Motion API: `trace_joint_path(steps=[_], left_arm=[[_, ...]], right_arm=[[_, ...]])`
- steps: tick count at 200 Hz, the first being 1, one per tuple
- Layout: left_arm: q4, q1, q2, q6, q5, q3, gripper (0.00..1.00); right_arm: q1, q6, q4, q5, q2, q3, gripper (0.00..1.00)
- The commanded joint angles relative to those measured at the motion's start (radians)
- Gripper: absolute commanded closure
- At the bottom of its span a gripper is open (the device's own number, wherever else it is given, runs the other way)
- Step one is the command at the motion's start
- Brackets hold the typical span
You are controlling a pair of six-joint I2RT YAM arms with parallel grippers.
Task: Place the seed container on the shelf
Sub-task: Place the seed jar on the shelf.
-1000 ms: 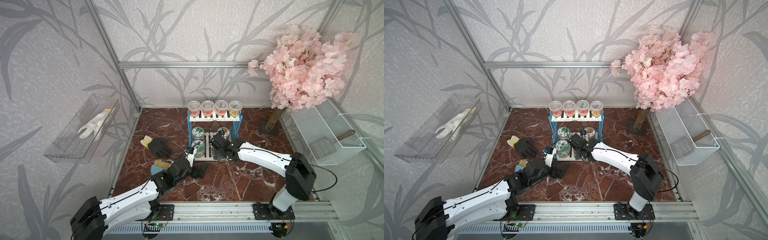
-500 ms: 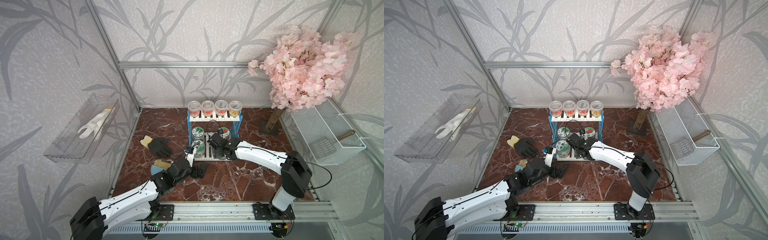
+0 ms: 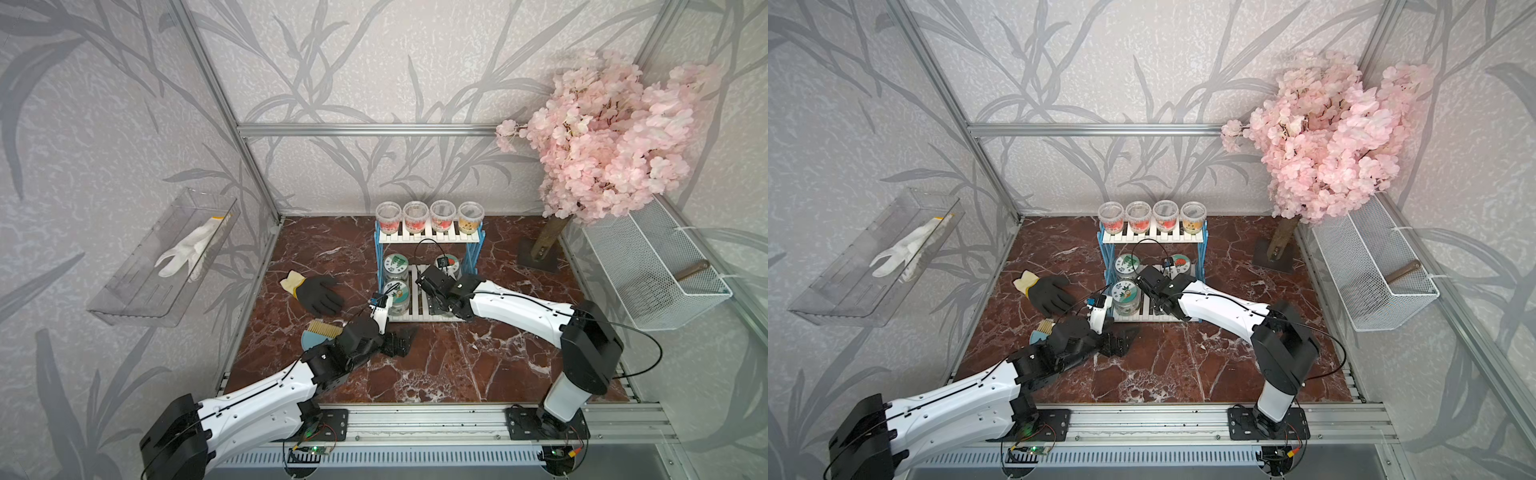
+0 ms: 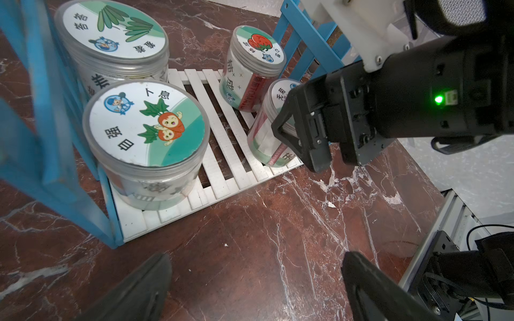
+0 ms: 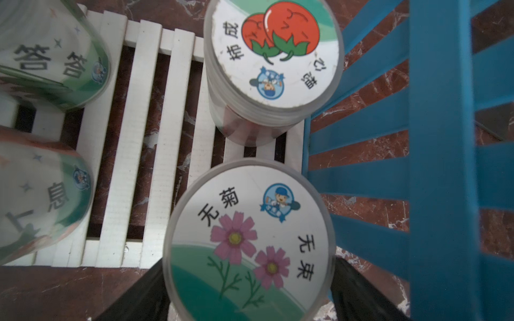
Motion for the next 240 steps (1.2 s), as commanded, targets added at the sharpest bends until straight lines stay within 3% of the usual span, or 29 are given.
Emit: trace_joint_path(steps=[1, 61, 95, 240], left_arm=[[-0.001, 0.005, -0.017, 0.0, -0.004, 0.012, 0.0], [-0.003, 0.005, -0.017, 0.0, -0.006, 0.015, 0.0], [0.001, 0.005, -0.008, -0.002, -0.002, 0.015, 0.0], [-0.006, 0.005, -0.006, 0.003, -0.006, 0.022, 0.0]], right_arm=[[-0.007, 0.006, -0.052, 0.04, 0.02, 0.014, 0.09], [-0.008, 0.0, -0.049, 0.037, 0.011, 0.014, 0.06], [-0.01, -0.01, -0.017, 0.001, 0.001, 0.01, 0.1], [-0.01, -0.021, -0.025, 0.051, -0.002, 0.014, 0.1]])
